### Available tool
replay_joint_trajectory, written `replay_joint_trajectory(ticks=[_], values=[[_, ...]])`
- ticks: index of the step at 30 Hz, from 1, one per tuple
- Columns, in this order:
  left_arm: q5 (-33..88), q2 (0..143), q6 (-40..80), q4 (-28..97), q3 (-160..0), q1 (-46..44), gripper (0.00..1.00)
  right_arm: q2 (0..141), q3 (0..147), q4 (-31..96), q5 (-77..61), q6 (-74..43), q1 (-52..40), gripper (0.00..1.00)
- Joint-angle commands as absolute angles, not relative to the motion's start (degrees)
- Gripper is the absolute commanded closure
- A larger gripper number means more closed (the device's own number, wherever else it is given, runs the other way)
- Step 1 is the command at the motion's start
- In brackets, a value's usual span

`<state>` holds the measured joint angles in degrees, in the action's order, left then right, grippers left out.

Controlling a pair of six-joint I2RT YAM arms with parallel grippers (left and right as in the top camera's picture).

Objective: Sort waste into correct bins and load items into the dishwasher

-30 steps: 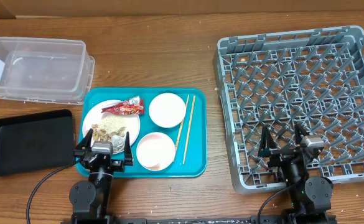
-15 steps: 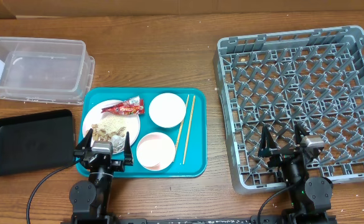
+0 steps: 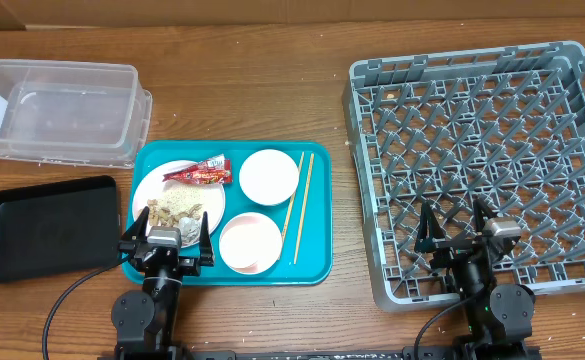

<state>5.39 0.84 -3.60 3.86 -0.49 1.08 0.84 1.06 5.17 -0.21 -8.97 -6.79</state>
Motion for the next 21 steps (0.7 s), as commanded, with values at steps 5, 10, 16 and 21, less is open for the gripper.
replay_joint_trajectory(ticks=[5,10,16,21], values=[[6.2,0.3,-4.7,3.9,-0.3,0.7,0.0,0.2,0.5,4.8,-0.7,-9.2,-6.7,0.0],[6.2,0.3,-4.7,3.9,-0.3,0.7,0.0,0.2,0.5,4.8,-0.7,-9.2,-6.7,0.0],[6.2,0.3,-4.7,3.9,-0.3,0.7,0.0,0.2,0.5,4.8,-0.7,-9.2,-6.7,0.0],[6.0,0.3,-4.7,3.9,-0.3,0.7,0.0,0.2,0.5,4.7,-1.7,-9.2,-6.7,0.0]])
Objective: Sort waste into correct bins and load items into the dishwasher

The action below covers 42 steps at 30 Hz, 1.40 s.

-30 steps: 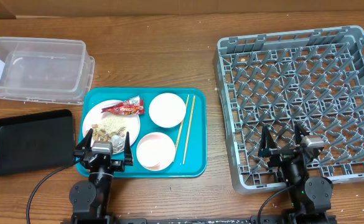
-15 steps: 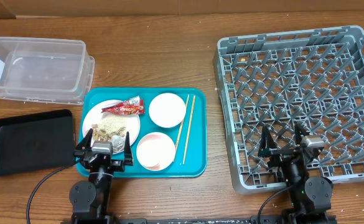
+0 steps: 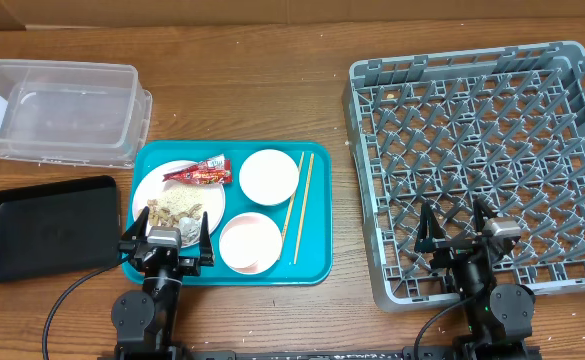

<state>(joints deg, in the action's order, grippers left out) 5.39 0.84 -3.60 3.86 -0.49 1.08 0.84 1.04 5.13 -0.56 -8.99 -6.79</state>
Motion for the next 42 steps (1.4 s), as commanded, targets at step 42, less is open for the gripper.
replay_joint_trajectory(ticks=[42], values=[[8.0,62.0,2.7,68.9,-71.1,0.7,0.0,54.4,67.2,63.8,-3.0,-10.5,-6.7,0.0]])
